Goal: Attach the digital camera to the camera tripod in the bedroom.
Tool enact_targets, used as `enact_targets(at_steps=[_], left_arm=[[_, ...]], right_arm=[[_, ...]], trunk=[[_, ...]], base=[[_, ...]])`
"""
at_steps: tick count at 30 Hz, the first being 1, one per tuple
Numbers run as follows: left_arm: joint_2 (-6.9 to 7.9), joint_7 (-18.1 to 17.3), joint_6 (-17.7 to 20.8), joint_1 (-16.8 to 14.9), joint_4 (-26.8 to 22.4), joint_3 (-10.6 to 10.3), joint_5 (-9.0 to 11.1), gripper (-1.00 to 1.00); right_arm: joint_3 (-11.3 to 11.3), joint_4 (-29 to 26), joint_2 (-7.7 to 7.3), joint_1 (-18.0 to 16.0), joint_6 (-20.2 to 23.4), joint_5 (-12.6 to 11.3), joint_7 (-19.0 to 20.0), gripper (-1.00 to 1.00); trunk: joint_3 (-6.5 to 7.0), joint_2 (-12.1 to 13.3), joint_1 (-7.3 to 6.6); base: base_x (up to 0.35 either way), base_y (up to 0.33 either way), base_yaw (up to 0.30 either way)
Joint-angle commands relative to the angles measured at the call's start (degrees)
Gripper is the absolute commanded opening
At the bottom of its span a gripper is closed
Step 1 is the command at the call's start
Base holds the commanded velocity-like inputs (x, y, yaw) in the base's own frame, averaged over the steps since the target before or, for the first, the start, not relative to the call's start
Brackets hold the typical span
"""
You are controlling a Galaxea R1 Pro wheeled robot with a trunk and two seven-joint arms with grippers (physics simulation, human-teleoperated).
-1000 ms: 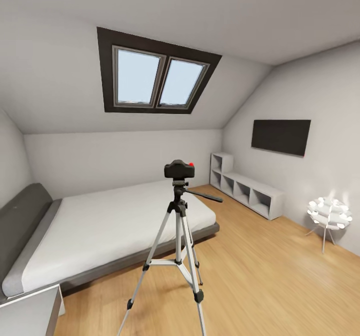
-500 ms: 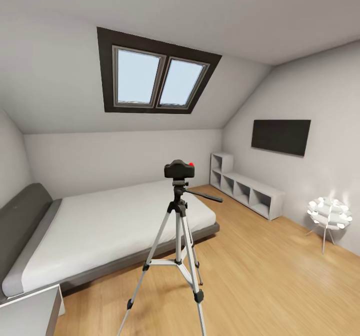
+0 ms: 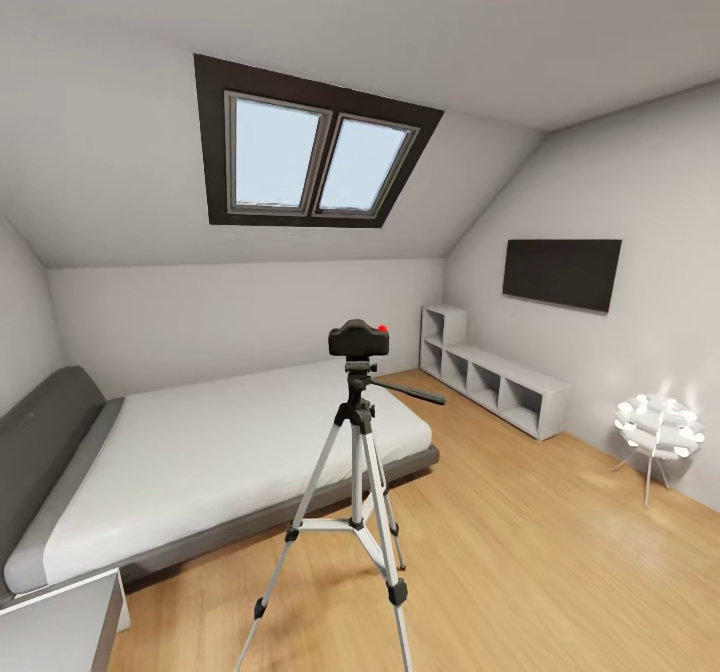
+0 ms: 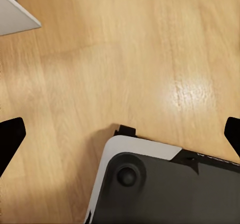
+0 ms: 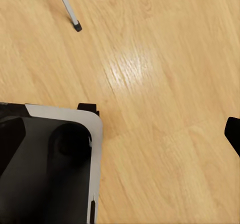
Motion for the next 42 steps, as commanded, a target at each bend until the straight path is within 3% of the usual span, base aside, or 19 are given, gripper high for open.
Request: enact_targets(at_steps=[1,42], left_arm=[[0.07,0.22,-0.09,0.0,-0.08,-0.48,0.1,1.0],[0.3,0.24,-0.1,0.0,-0.81,-0.36,-0.35,1.0]], right_arm=[[-0.21,0.19,-0.02,-0.06,-0.36,0.67,0.07,1.0],[-0.28,0.19,-0.25,-0.06,-0.05,0.78,0.01,1.0]], trunk=[[-0.03,-0.04,0.02],[-0.03,-0.04,0.02]], base=[[0.0,0.0,0.0],[0.0,0.0,0.0]])
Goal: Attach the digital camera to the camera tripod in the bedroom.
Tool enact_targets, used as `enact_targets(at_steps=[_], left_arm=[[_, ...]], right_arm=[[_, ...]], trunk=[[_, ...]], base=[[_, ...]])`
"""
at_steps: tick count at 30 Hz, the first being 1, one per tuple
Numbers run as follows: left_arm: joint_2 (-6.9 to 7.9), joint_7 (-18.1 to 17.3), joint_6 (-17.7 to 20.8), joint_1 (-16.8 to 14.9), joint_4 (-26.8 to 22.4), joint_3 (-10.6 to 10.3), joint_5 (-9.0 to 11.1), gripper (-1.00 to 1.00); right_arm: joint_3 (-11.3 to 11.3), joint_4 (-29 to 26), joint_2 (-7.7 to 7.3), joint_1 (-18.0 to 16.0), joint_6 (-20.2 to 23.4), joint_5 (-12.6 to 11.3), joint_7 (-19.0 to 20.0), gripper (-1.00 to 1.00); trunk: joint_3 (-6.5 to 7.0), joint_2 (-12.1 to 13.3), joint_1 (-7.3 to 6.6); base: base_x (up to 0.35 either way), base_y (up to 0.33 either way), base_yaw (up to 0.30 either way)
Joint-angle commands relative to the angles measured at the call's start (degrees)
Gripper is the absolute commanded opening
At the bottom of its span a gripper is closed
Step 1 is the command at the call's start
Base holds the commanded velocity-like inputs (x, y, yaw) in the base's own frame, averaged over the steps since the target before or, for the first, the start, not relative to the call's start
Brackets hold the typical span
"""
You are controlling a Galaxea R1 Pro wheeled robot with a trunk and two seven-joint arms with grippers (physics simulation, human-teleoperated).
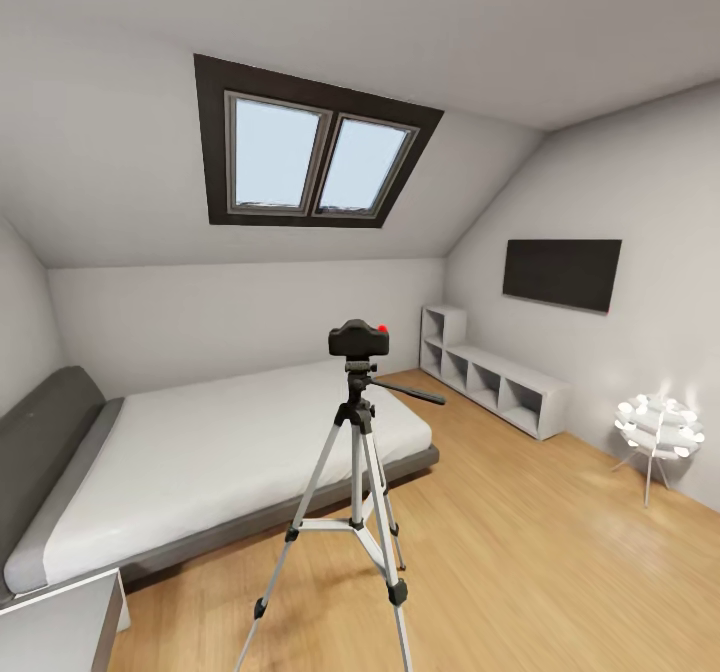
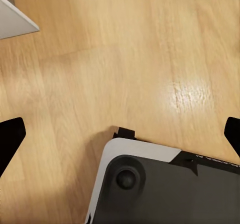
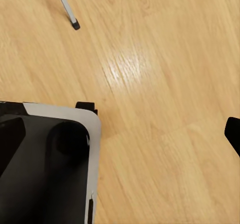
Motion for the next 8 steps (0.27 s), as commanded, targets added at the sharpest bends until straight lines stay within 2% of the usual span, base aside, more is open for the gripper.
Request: enact_targets(at_steps=[1,8], left_arm=[[0.01,0.29,-0.06,0.01,-0.1,-0.47,0.34,1.0],[-0.03,0.29,-0.06,0.01,-0.06,-0.33,0.56,1.0]], right_arm=[[-0.2,0.17,-0.01,-0.06,-0.36,0.57,0.04,1.0],[-0.28,0.11,0.13,-0.06,-0.3,0.59,0.04,1.0]], trunk=[[-0.03,-0.04,0.02],[-0.03,-0.04,0.02]], base=[[0.0,0.0,0.0],[0.0,0.0,0.0]])
